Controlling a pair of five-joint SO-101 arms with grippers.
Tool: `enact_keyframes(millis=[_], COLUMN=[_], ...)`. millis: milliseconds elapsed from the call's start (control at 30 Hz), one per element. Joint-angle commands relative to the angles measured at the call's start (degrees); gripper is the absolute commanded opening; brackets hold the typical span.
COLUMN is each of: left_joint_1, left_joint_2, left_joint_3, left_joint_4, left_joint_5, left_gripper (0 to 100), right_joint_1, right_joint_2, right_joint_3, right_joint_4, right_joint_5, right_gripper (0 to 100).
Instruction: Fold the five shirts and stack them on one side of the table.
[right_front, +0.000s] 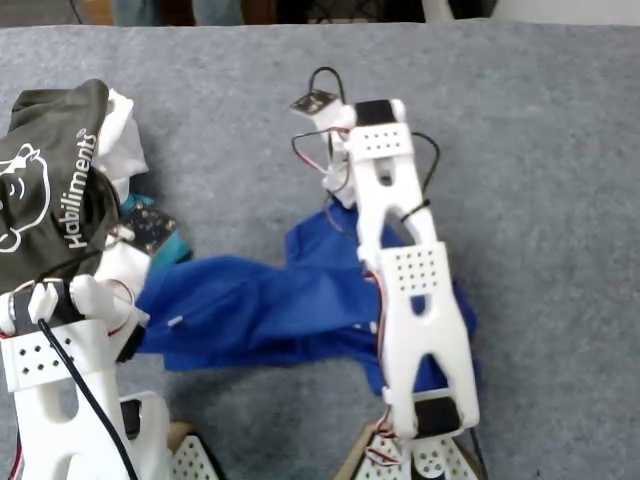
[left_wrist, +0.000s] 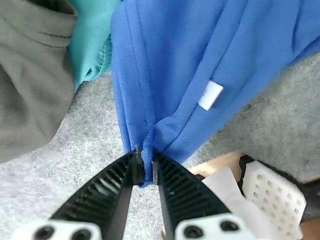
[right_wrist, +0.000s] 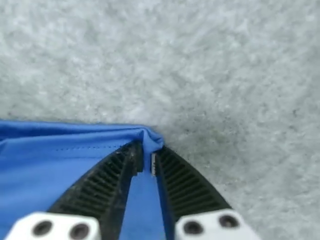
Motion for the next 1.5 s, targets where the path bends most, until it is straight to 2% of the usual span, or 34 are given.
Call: enact_keyframes(millis=[0,233,500,700,867,967,1167,1333,1467], left_joint_1=[0.1,1.5,15.3,18.3,18.0,18.0,18.0,17.9,17.9], left_joint_2=[-0.7,-0.2,0.8,10.1,16.6,17.0,14.0,4.2,-2.8], left_joint_3=[-6.3,-22.3,-40.0,-59.5,-78.5,-84.4,-82.7,-71.1,-60.5], left_joint_4=[-3.3,-6.0,-3.3,0.4,3.2,3.2,3.3,3.3,3.1], left_joint_5=[5.2,15.1,23.6,31.0,33.5,33.8,33.5,33.4,33.3], left_gripper=[3,3,3,3,3,3,3,3,3], right_joint_1=[1.6,4.5,11.4,16.7,18.6,18.6,18.7,18.8,18.9], right_joint_2=[-8.0,-37.0,-72.0,-87.7,-96.0,-100.0,-105.4,-106.3,-106.2], right_joint_3=[-1.5,4.8,12.5,12.2,12.2,12.1,12.1,12.2,12.3], right_joint_4=[0.8,0.9,0.4,-1.7,-7.5,-12.1,-20.1,-24.6,-29.2], right_joint_5=[-3.3,-5.0,-9.8,-9.8,-9.9,-12.9,-16.2,-15.2,-10.5], right_gripper=[1.3,1.3,1.3,1.3,1.3,1.3,1.3,1.3,1.3])
